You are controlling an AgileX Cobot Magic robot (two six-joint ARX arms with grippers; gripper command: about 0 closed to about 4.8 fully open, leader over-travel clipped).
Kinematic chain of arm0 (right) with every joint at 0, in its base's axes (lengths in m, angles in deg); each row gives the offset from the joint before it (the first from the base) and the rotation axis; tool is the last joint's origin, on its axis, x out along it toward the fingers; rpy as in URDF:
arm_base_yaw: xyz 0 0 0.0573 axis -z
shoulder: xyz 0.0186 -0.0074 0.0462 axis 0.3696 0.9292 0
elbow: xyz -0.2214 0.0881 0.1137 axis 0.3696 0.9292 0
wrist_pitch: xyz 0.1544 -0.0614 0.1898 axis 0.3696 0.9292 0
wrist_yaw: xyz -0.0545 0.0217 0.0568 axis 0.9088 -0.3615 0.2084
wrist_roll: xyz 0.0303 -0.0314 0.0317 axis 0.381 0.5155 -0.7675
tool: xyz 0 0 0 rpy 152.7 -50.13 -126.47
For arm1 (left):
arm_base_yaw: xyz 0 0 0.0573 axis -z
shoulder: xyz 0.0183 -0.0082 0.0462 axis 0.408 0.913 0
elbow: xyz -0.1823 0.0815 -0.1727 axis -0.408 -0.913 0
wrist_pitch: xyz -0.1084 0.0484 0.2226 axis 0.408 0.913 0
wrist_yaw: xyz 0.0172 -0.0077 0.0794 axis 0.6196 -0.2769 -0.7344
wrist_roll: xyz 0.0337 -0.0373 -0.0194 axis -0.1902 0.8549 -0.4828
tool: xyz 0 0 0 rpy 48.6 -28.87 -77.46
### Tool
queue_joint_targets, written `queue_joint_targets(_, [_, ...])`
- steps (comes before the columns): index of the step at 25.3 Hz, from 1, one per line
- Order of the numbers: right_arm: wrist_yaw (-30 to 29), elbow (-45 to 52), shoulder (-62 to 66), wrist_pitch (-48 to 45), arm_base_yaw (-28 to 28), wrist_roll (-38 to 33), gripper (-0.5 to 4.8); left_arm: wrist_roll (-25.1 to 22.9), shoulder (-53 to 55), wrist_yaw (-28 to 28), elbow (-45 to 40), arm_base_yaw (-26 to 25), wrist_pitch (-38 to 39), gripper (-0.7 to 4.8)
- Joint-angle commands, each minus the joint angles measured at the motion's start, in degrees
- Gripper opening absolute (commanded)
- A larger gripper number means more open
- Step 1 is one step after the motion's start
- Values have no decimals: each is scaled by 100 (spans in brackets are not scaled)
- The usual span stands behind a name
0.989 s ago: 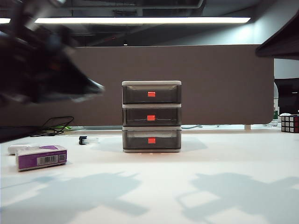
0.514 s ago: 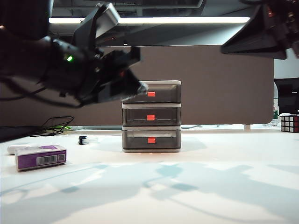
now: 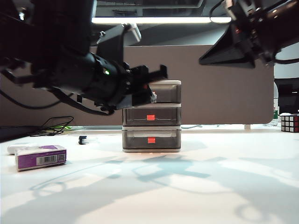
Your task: Open the second layer of the drawer on the table, pick up a pack of napkins on the table and put it in, and finally close the drawer.
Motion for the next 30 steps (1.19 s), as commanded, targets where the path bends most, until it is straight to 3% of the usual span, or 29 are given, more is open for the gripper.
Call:
queue_joint_targets(1, [-319, -260, 378, -79, -7, 201, -4, 0, 365, -811, 271, 208, -72, 130])
queue_joint_targets(5, [-444, -424, 682, -87, -4, 240, -4, -11, 765, -1646, 555, 442, -72, 149])
queue_joint_targets(7, [-452, -466, 772, -87, -7, 348, -4, 2, 944, -1657, 675, 455, -76, 187])
queue_joint_targets(10, [-452, -476, 881, -131, -7, 505, -4, 4, 1182, -1700, 831, 518, -76, 189])
queue_joint_targets(14, [-592, -564, 1080, -151, -7, 654, -4, 33, 1403, -2201, 1008, 527, -87, 188])
queue_joint_targets(20, [-706, -721, 1381, -190, -7, 651, -4, 262, 1493, -2430, 1167, 522, -114, 188])
queue_joint_targets(30, [-688, -745, 1449, -275, -4, 678, -4, 236, 1683, -2476, 1696, 520, 72, 187])
